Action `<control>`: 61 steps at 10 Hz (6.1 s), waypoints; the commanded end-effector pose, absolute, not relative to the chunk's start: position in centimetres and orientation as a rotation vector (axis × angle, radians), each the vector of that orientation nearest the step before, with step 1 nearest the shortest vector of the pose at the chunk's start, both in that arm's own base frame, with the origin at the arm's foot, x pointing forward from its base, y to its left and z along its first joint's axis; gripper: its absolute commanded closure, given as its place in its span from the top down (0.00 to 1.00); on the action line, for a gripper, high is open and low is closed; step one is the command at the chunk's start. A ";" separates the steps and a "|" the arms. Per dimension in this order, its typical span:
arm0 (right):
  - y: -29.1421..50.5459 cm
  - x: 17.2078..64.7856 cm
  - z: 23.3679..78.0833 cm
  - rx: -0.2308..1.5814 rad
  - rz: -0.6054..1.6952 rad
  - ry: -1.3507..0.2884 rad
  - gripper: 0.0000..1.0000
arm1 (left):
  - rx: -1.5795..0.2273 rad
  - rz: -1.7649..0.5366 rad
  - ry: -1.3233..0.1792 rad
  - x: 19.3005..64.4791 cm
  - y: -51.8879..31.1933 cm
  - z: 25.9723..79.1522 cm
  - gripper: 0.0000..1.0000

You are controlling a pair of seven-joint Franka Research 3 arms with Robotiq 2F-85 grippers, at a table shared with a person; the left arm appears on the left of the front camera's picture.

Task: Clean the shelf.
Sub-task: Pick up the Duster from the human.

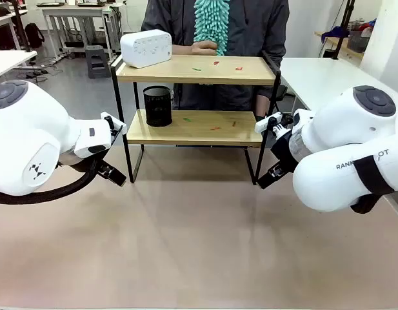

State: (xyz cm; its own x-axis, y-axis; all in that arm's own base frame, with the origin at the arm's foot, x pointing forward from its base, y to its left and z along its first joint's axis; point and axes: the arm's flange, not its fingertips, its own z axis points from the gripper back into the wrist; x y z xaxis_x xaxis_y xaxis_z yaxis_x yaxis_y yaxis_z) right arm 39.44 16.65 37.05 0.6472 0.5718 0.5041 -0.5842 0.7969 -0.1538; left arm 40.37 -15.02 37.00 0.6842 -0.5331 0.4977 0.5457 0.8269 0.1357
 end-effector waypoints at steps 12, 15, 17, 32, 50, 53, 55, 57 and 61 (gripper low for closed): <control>9.3 35.3 52.2 0.391 0.283 -0.511 1.00 | -0.419 -0.804 -0.465 34.6 -10.8 48.3 1.00; -4.4 31.4 56.9 0.806 0.002 -0.575 1.00 | -0.733 -0.532 -0.624 33.3 1.1 53.8 1.00; -12.6 31.1 51.4 1.033 -0.239 -0.603 1.00 | -0.893 -0.348 -0.768 34.6 9.3 51.2 1.00; -18.9 29.6 48.6 1.044 -0.403 -0.546 1.00 | -1.050 0.020 -0.593 37.1 15.1 51.1 1.00; -18.9 29.6 48.6 1.044 -0.403 -0.546 1.00 | -1.342 0.083 -0.036 59.5 4.7 50.5 0.00; -18.9 29.6 48.6 1.044 -0.403 -0.546 1.00 | -1.358 0.074 -0.048 59.4 4.2 50.0 0.00; -18.9 29.6 48.6 1.044 -0.403 -0.546 1.00 | -1.365 0.076 -0.033 59.5 3.8 49.3 0.00; -18.9 29.6 48.6 1.044 -0.403 -0.546 1.00 | -1.375 0.053 0.000 59.0 4.0 49.5 0.00; -18.9 29.6 48.6 1.044 -0.403 -0.546 1.00 | -1.193 -0.103 -0.145 49.3 11.3 53.5 0.00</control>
State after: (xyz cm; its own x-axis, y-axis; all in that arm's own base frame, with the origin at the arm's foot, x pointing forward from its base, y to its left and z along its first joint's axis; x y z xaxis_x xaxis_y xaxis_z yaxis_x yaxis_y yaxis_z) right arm 29.38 -18.92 48.64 0.8031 -0.5605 0.2020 0.0926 0.4524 0.8870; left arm 53.41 9.49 53.02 0.9980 -0.0032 0.0632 0.0613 0.3001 -0.9519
